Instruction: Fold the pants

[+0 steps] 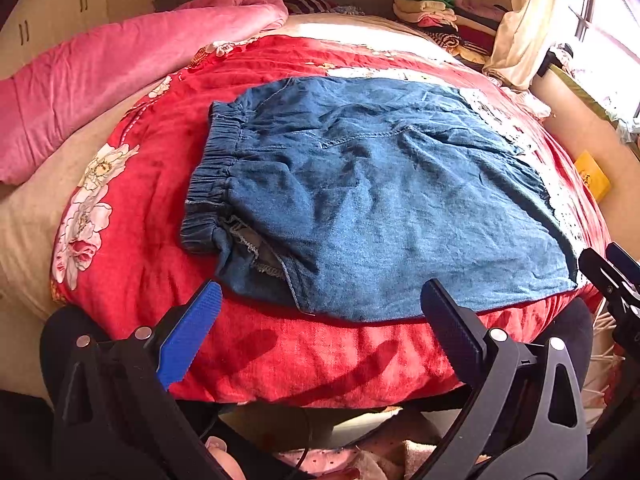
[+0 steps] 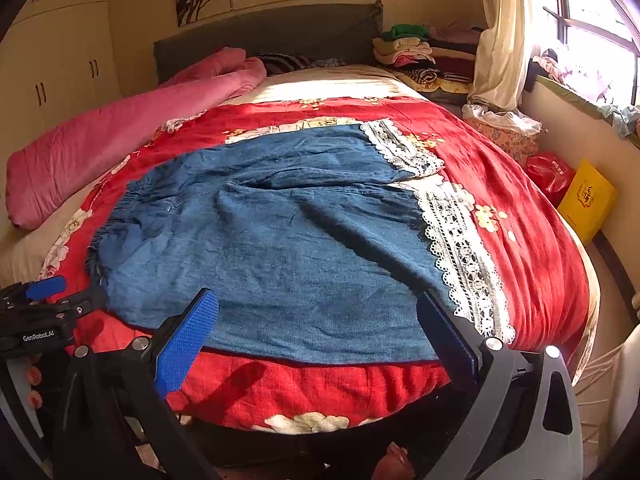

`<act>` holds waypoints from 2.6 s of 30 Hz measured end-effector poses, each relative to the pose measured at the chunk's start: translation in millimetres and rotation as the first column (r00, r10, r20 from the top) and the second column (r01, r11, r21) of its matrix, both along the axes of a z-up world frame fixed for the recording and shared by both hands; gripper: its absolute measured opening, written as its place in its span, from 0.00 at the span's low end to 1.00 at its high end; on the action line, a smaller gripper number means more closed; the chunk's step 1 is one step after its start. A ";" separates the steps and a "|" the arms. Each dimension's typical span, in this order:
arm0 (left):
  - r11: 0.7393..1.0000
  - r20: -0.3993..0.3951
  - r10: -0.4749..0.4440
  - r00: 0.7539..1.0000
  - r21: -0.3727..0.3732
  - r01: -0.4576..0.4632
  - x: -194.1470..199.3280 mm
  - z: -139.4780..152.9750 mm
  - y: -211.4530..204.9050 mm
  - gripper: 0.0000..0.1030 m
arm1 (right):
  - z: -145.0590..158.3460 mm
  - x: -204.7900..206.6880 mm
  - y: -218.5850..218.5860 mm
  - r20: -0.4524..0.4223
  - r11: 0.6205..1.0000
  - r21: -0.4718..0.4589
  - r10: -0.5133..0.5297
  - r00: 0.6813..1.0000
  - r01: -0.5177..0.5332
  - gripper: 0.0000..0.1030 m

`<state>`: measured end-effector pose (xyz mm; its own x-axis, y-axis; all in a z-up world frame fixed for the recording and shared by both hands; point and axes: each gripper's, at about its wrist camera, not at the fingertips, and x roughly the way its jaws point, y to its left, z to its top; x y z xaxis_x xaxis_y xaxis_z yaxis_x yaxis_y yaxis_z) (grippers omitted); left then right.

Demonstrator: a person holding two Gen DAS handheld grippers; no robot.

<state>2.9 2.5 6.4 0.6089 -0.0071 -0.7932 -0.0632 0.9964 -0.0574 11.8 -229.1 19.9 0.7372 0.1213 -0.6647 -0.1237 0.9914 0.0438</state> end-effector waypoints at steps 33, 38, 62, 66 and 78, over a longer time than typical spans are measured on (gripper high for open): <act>1.000 0.008 0.020 1.000 0.003 -0.020 -3.0 -0.9 3.0 0.91 | -3.6 -0.1 2.3 -0.011 1.000 0.008 0.007 1.000 -0.007 0.96; 1.000 0.010 0.017 1.000 -0.001 -0.017 -2.4 -0.8 3.8 0.91 | -3.7 -0.1 2.6 -0.010 1.000 0.007 0.007 1.000 -0.007 0.96; 0.999 0.035 0.045 0.998 -0.026 -0.044 42.0 4.2 33.8 0.91 | 3.8 48.1 27.6 -0.033 0.997 0.002 0.071 0.997 -0.071 0.96; 0.997 0.040 0.079 0.996 -0.031 -0.077 71.9 6.5 59.0 0.91 | 5.4 83.6 41.9 -0.076 0.992 0.026 0.123 0.989 -0.122 0.96; 0.991 -0.028 0.131 0.991 0.007 -0.131 188.5 -12.4 130.0 0.91 | 15.6 218.5 108.5 -0.139 0.934 0.023 0.356 0.924 -0.357 0.96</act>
<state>191.5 132.5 -6.0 0.5815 0.0751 -0.8101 -0.1949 0.9796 -0.0491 230.3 -120.6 35.5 0.5457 0.3574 -0.7580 -0.4619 0.8830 0.0838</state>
